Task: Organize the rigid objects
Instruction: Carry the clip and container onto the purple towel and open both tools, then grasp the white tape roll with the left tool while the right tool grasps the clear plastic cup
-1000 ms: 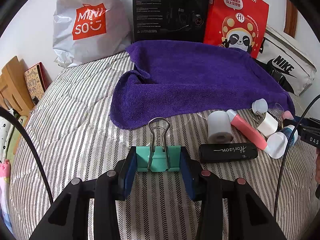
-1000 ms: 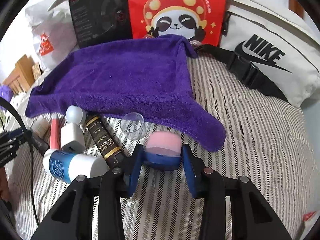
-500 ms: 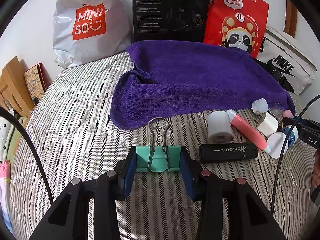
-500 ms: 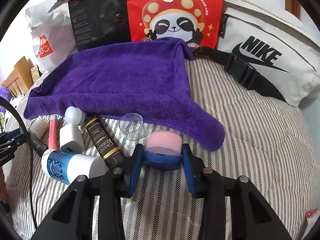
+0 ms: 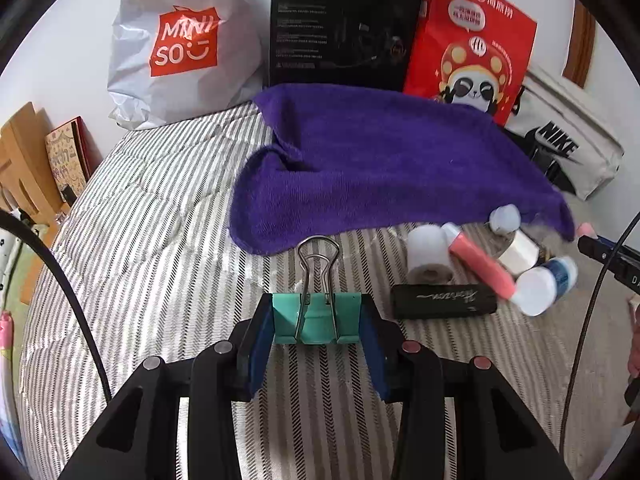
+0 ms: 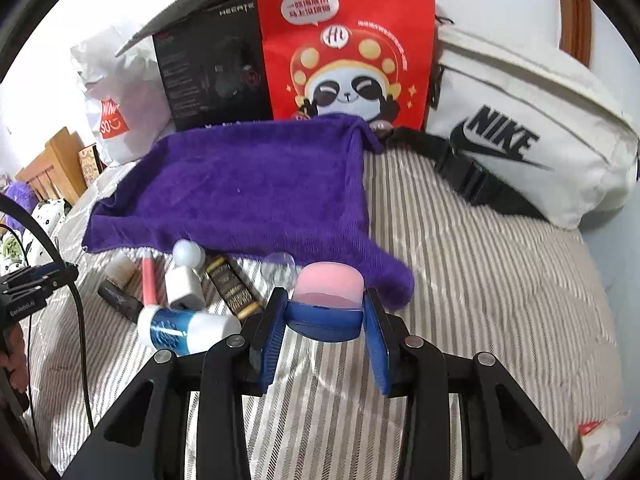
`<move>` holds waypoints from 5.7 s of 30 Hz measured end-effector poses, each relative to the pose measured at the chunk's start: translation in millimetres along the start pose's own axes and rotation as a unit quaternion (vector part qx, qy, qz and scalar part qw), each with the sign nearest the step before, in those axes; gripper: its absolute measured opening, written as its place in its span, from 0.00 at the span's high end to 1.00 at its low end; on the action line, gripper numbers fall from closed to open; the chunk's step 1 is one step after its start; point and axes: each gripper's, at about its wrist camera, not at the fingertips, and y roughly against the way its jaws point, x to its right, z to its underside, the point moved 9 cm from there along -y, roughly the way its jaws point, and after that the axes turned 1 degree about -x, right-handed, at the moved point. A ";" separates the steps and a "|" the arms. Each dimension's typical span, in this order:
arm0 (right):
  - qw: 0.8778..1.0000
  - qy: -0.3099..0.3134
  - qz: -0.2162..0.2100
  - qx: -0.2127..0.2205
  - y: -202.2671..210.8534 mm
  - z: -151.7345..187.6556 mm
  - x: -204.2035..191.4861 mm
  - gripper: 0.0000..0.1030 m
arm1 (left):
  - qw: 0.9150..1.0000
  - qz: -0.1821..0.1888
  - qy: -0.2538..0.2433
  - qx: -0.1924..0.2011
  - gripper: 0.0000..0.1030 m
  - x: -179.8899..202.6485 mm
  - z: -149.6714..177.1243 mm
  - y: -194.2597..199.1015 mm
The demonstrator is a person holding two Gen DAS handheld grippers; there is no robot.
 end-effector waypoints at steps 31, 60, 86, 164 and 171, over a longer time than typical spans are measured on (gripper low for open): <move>0.998 0.046 -0.010 -0.039 -150.9 -152.4 -14.1 0.63 | 0.999 0.036 -0.011 0.030 0.62 -1.9 -179.4 -41.0; 0.992 0.064 -0.021 -0.103 -190.3 -137.5 -28.9 0.55 | 0.998 0.049 -0.014 -0.039 0.62 14.2 -179.8 -119.2; 0.996 0.049 -0.080 -0.007 -82.2 -186.6 -18.1 0.34 | 0.996 -0.014 -0.069 -0.064 0.61 44.3 -162.0 -147.0; 0.998 -0.004 -0.060 -0.030 -38.1 -13.2 -20.3 0.50 | 0.997 -0.046 -0.047 -0.031 0.73 2.7 -16.6 -25.1; 0.997 0.008 -0.059 -0.042 -52.6 -8.1 -29.9 0.50 | 0.997 -0.051 -0.050 -0.020 0.72 3.6 -16.9 -25.0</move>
